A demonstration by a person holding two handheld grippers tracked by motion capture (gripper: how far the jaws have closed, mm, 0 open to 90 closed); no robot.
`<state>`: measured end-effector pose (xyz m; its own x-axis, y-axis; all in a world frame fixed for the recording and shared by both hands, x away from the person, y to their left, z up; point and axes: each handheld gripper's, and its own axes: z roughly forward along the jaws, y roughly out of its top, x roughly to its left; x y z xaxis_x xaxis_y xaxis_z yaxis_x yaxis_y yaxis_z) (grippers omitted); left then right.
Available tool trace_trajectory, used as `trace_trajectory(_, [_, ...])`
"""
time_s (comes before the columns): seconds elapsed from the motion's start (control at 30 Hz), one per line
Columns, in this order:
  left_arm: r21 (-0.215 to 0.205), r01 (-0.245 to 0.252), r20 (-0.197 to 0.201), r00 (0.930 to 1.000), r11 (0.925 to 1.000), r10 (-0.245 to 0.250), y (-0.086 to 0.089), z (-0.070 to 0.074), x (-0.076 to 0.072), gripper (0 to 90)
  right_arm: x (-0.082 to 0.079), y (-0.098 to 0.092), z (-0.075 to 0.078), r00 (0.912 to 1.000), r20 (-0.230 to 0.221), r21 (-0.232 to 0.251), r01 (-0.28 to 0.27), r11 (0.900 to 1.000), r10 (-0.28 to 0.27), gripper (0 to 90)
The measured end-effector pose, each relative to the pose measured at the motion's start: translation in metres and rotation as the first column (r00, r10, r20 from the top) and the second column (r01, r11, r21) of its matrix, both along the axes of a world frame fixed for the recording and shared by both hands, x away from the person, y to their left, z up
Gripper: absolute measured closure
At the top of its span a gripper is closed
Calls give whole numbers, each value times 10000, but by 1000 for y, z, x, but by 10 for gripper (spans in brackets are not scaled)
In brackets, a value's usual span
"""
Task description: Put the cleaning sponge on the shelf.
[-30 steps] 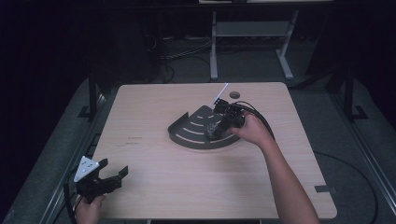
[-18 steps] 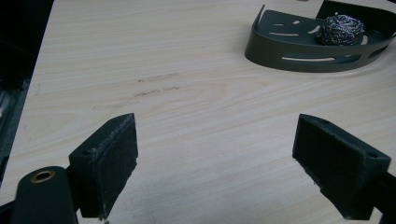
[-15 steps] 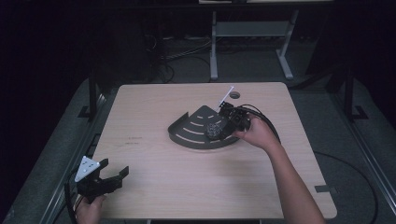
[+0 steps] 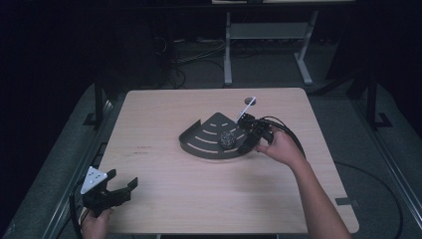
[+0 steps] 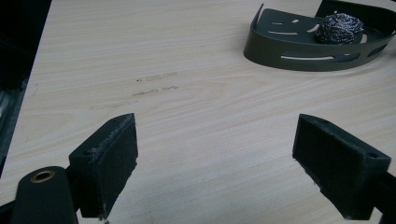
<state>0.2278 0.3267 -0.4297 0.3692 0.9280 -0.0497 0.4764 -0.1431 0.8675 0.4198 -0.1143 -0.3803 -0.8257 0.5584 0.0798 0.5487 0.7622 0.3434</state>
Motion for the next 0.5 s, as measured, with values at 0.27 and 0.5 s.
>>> trace_trajectory(0.27, [-5, 0, 16, 10000, 10000, 0, 0, 0, 0, 134, -7, -4, -1, 10000, -3, -43, -13, 10000, 13, 180])
trace_trajectory(0.5, [4, 10, -16, 10000, 10000, -10, -1, 0, 0, 133, -12, -9, -1, 10000, 28, 10, 19, 10000, -19, 179])
